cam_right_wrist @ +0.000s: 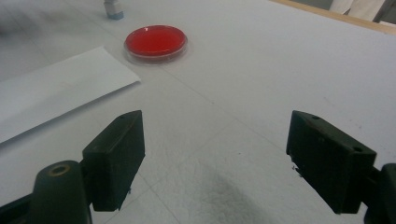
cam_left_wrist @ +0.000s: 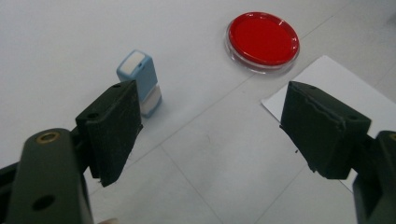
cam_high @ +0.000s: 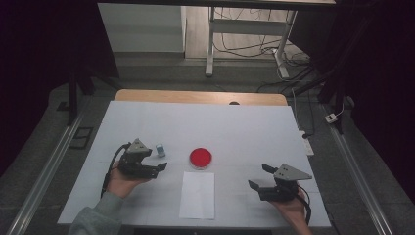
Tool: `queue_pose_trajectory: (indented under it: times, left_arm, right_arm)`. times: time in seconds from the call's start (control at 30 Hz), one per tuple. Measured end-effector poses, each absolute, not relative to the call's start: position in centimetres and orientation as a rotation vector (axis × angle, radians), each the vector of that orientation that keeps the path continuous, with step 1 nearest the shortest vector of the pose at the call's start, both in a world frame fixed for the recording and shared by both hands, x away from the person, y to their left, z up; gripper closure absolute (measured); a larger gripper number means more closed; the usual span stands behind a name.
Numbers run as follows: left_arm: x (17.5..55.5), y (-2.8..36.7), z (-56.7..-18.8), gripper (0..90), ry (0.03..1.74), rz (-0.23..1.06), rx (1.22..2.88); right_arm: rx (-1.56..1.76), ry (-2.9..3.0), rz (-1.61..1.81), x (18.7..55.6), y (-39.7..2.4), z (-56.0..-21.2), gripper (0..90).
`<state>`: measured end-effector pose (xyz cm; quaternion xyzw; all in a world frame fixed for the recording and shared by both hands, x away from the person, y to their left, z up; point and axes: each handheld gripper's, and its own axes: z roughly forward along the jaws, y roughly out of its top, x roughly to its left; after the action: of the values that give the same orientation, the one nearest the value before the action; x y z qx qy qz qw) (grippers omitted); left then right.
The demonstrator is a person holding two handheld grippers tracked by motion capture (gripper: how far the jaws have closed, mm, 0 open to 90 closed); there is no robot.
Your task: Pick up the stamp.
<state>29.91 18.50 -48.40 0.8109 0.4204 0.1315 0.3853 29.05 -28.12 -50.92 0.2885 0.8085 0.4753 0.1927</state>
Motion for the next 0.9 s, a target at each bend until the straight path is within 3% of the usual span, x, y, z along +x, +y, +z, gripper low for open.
queue_pose_trajectory:
  times: [0.57,0.9]
  left_arm:
    - [31.8,18.4,-48.6,21.1,1.106,0.401,2.072]
    - [33.6,18.9,-50.1,26.4,1.110,0.442,2.122]
  right_arm:
    - [0.835,2.257,1.359,29.1,-28.3,-50.9,20.0]
    - [0.838,2.275,1.347,29.1,-28.4,-51.2,20.3]
